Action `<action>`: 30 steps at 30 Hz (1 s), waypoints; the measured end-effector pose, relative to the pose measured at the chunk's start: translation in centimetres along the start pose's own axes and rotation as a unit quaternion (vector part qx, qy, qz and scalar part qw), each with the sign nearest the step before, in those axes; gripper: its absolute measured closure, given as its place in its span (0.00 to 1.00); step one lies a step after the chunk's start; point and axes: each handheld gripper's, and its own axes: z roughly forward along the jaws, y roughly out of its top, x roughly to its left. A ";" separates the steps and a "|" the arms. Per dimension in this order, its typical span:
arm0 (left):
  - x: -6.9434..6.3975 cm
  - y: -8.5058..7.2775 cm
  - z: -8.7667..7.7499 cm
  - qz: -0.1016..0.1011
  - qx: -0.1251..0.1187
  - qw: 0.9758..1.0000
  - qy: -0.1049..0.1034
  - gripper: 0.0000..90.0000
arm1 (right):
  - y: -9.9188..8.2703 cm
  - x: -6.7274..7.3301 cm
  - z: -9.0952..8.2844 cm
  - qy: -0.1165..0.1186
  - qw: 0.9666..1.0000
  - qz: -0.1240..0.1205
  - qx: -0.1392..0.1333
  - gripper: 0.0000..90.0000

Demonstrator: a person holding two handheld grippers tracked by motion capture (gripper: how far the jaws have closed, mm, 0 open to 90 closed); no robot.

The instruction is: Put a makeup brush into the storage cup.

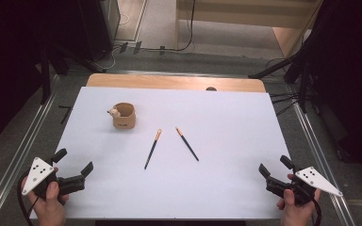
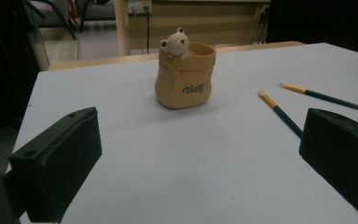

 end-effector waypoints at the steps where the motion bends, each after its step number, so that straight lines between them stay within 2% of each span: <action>1: 0.0 0.0 0.0 -0.001 -0.001 1.000 0.000 0.00 | 0.0 0.0 0.0 0.002 1.000 0.001 -0.001 0.16; 4: -0.2 0.1 0.1 -0.001 0.001 1.000 -0.001 0.00 | 0.0 0.2 -0.1 0.005 1.000 -0.006 0.002 0.16; 7: -0.7 0.4 0.2 0.012 0.006 1.000 0.005 0.00 | -0.1 0.3 0.0 0.009 1.000 -0.010 0.003 0.16; 12: -1.5 1.0 1.0 0.014 0.005 1.000 -0.004 0.00 | 0.0 0.5 0.3 -0.007 1.000 -0.016 0.006 0.15; 16: -2.1 1.6 1.8 0.008 0.005 1.000 -0.026 0.00 | -0.1 0.6 0.3 -0.003 1.000 -0.017 0.010 0.15; 18: -2.4 2.0 2.1 0.013 0.003 0.999 -0.034 0.00 | -0.2 0.6 0.3 -0.002 1.000 -0.017 0.010 0.15; 30: -3.6 3.6 4.2 0.025 0.006 0.998 -0.053 0.00 | -0.2 0.6 0.2 0.002 1.000 -0.019 0.009 0.16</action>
